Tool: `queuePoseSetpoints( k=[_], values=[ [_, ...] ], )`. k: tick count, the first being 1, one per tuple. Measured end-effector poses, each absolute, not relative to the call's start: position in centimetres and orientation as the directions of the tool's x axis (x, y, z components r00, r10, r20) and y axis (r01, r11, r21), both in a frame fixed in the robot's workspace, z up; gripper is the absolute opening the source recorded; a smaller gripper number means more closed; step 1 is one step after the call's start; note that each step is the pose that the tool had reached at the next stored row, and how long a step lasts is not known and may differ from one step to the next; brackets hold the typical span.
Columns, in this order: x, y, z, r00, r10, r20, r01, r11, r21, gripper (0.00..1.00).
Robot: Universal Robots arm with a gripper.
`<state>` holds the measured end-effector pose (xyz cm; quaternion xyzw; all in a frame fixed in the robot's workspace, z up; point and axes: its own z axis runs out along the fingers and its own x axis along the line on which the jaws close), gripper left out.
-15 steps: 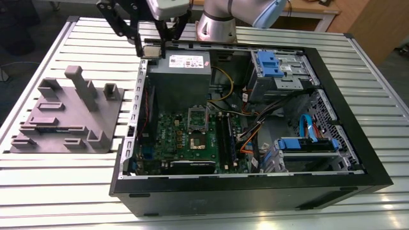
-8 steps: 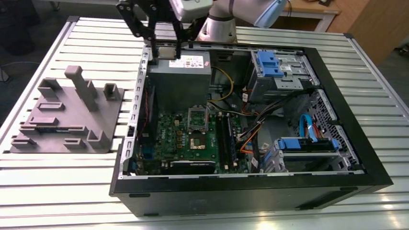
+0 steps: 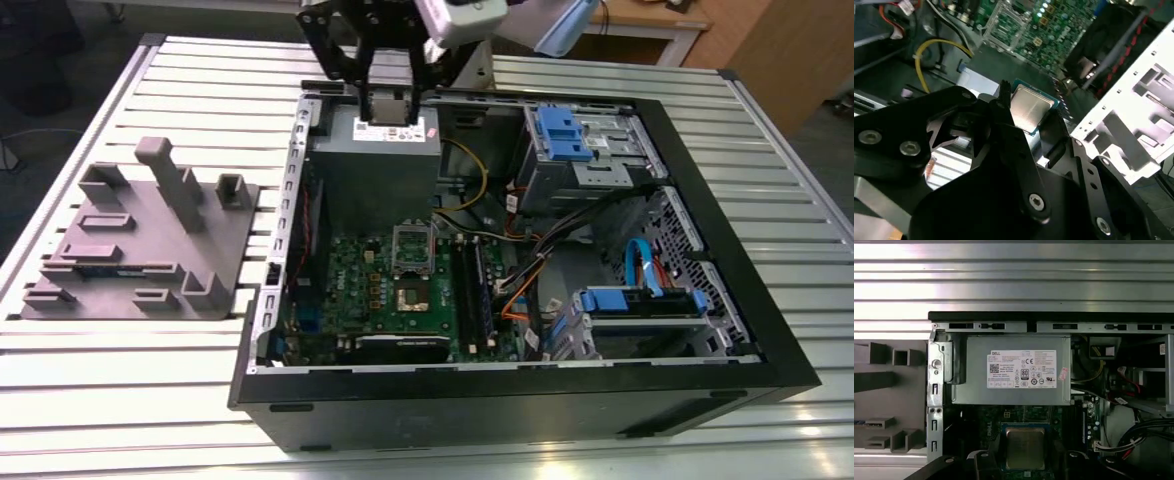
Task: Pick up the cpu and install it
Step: 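Pick up the cpu and move it towards the insertion slot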
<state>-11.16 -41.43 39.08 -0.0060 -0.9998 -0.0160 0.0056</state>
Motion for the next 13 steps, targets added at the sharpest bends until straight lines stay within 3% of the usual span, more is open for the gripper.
queuePoseSetpoints(
  k=[13],
  values=[
    [-7.9, -42.3, 39.0, -1.0, 0.012, 0.011, 0.012, 0.999, 0.032, 0.47]
  ],
)
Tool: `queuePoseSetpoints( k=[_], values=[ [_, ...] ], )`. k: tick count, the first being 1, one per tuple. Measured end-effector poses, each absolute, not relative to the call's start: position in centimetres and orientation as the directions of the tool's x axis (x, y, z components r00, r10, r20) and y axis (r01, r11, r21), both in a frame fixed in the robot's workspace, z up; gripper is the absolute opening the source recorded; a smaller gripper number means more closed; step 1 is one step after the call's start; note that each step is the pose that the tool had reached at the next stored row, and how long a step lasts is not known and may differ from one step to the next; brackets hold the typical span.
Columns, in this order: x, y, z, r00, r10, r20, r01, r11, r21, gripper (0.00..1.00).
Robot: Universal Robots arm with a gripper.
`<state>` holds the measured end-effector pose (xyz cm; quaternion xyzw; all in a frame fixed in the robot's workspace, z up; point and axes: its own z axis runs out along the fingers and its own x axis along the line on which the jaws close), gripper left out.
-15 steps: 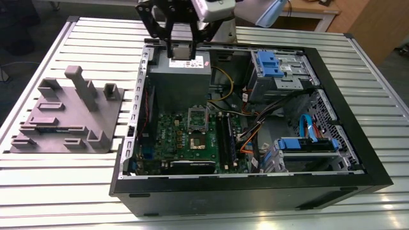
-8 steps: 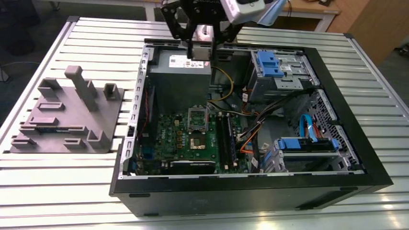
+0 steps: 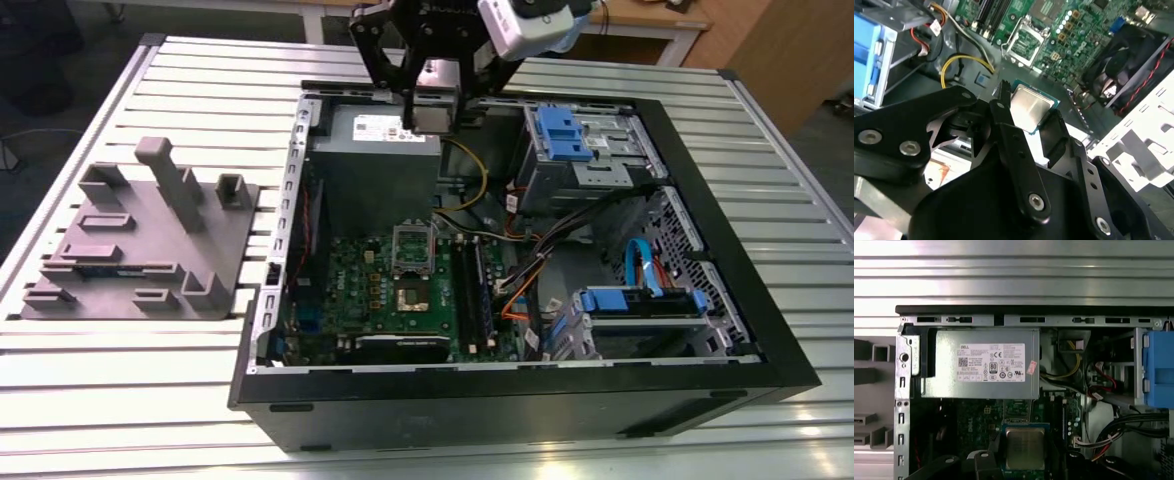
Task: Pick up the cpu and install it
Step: 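Pick up the cpu and move it towards the insertion slot, then place the cpu into insertion slot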
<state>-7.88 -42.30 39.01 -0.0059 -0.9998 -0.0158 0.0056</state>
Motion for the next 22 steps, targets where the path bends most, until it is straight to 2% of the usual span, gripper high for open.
queuePoseSetpoints(
  k=[22],
  values=[
    [-7.86, -42.84, 38.97, -1.0, 0.012, 0.011, 0.012, 0.999, 0.032, 0.47]
  ],
)
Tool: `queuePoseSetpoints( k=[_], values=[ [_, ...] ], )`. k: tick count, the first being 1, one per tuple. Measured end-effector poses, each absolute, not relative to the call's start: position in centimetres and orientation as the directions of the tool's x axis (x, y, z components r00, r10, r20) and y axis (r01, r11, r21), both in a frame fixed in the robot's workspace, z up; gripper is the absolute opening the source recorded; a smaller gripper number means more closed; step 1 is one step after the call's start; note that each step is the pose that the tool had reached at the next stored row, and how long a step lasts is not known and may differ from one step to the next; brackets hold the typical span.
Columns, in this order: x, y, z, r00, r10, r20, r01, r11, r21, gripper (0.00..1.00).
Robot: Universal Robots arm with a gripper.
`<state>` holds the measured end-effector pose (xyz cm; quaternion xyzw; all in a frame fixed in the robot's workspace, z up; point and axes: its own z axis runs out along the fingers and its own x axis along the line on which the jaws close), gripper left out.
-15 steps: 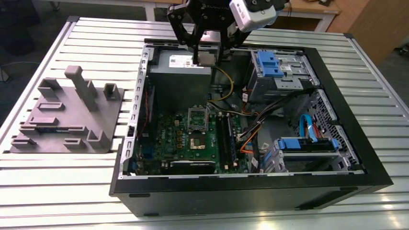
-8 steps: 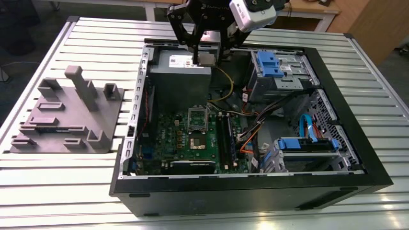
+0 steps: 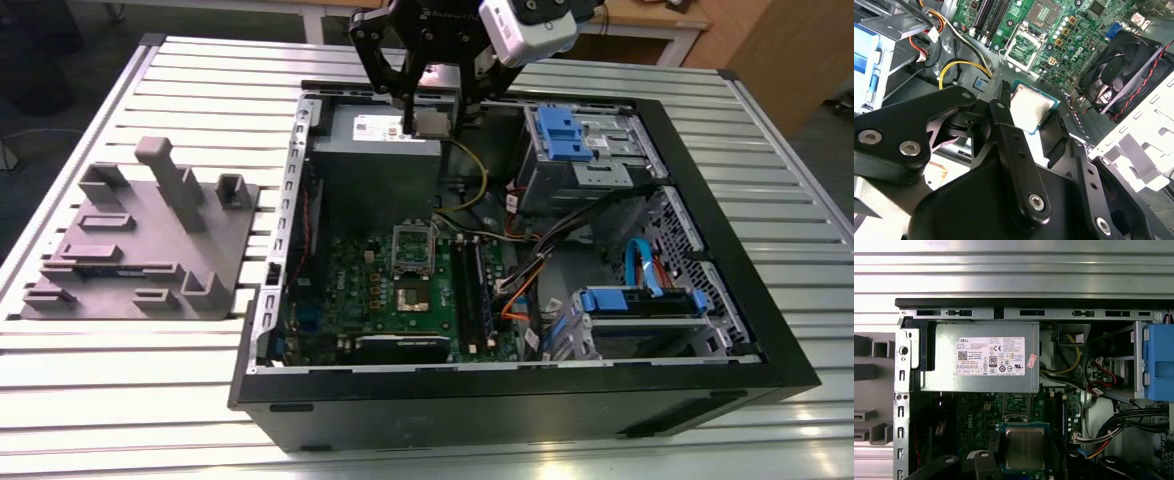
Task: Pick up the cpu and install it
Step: 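Place the cpu into insertion slot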
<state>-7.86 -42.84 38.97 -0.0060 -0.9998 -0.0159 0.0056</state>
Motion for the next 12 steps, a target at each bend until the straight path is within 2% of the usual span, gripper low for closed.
queuePoseSetpoints(
  k=[12],
  values=[
    [-7.9, -44.8, 37.4, -1.0, 0.005, 0.012, 0.006, 0.999, 0.032, 0.47]
  ],
)
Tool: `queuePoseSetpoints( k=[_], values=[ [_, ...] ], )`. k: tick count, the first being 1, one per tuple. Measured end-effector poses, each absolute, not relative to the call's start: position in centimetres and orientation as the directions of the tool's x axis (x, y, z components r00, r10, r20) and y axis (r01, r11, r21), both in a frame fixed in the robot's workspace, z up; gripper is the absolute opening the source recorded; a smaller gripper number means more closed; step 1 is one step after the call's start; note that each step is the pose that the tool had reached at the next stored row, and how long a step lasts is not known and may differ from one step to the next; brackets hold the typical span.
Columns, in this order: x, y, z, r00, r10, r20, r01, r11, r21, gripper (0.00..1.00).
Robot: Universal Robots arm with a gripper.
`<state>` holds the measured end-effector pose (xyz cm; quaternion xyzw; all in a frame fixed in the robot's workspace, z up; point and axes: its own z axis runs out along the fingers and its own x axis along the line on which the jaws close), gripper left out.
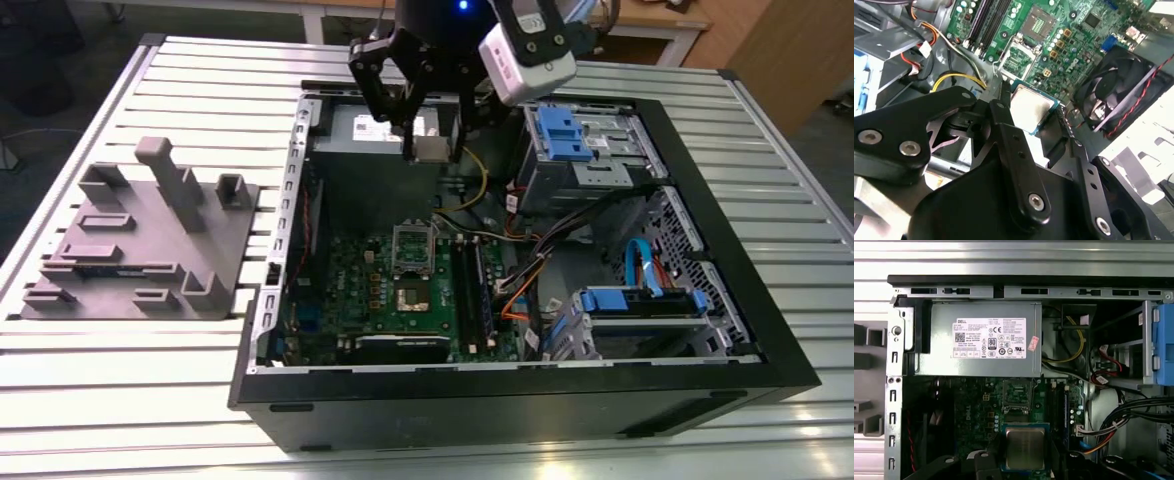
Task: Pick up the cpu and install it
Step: 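Place the cpu into insertion slot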
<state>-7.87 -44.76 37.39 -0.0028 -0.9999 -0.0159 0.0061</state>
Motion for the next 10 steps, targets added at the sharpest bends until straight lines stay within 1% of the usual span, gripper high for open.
queuePoseSetpoints(
  k=[4, 10],
  values=[
    [-7.9, -45.6, 36.6, -1.0, -0.002, 0.018, -0.001, 0.999, 0.032, 0.47],
    [-8.1, -45.7, 35.6, -1.0, -0.007, 0.019, -0.007, 0.999, 0.032, 0.47]
  ],
)
